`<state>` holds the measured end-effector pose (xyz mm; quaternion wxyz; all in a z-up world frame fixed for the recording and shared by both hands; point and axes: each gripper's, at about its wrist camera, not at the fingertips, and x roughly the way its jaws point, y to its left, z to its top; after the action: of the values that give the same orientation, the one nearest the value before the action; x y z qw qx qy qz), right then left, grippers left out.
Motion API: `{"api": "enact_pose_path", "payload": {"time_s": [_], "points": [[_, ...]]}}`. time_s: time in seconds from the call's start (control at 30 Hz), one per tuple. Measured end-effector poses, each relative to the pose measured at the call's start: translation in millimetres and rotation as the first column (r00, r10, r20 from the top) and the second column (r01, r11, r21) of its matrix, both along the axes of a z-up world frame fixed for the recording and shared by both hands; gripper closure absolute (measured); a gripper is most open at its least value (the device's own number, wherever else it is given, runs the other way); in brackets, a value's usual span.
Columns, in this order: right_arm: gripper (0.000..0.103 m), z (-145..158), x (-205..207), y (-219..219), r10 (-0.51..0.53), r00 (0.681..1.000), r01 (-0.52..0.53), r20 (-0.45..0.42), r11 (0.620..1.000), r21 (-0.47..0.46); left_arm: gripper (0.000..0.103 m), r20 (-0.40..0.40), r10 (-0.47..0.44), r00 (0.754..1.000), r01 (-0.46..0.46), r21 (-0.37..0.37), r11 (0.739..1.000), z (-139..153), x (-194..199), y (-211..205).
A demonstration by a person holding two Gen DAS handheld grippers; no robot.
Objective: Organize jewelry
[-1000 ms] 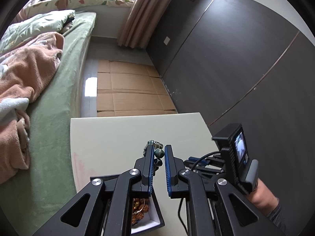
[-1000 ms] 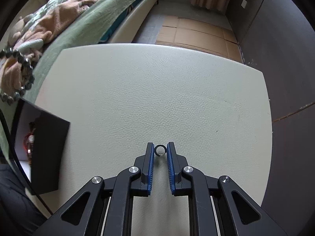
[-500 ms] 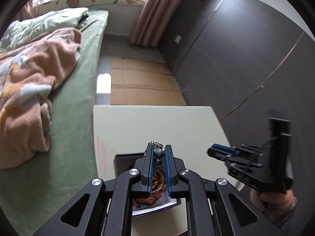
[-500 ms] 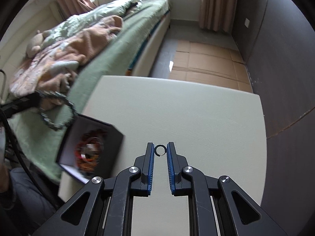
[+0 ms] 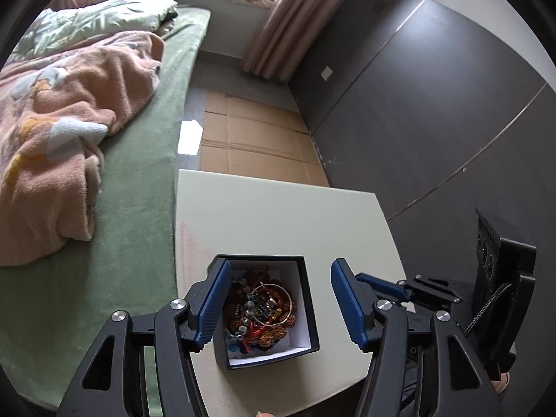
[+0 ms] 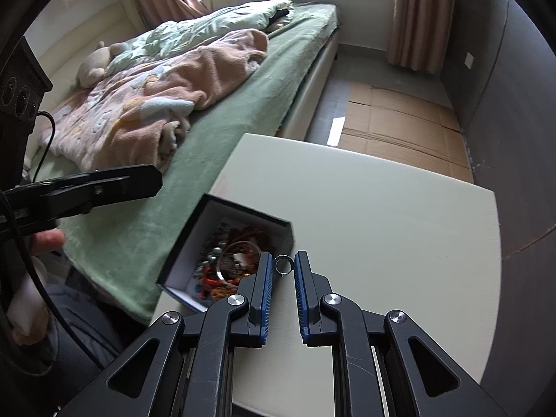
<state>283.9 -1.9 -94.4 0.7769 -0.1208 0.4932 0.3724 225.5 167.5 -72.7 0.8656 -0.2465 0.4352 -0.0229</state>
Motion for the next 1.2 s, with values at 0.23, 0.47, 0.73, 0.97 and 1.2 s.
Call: {"api": "enact_pose_path", "payload": {"time_s": [0.23, 0.47, 0.73, 0.97, 1.2], "points": [[0.089, -7, -1, 16, 0.017, 0.999, -0.016, -0.039, 1.000, 0.016, 0.042, -0.003, 0.045, 0.999, -0.045, -0.002, 0.999, -1, -12, 12], [0.089, -25, 13, 33, -0.012, 0.995, 0.012, -0.097, 1.000, 0.004, 0.042, -0.018, 0.097, 0.995, -0.096, 0.023, 0.995, -4, -18, 27], [0.053, -33, 22, 40, -0.070, 0.991, 0.067, -0.110, 0.997, -0.038, 0.023, -0.035, 0.118, 0.992, -0.116, 0.049, 0.992, -9, -24, 40], [0.039, -9, 21, 7, -0.133, 0.987, 0.135, -0.090, 0.991, 0.016, 0.019, -0.005, 0.105, 0.994, -0.104, 0.105, 0.989, 1, -33, 30], [0.017, 13, 4, -35, -0.188, 0.980, 0.193, -0.061, 0.978, 0.084, 0.010, 0.051, 0.072, 0.996, -0.079, 0.162, 0.984, 19, -53, -2]]}}
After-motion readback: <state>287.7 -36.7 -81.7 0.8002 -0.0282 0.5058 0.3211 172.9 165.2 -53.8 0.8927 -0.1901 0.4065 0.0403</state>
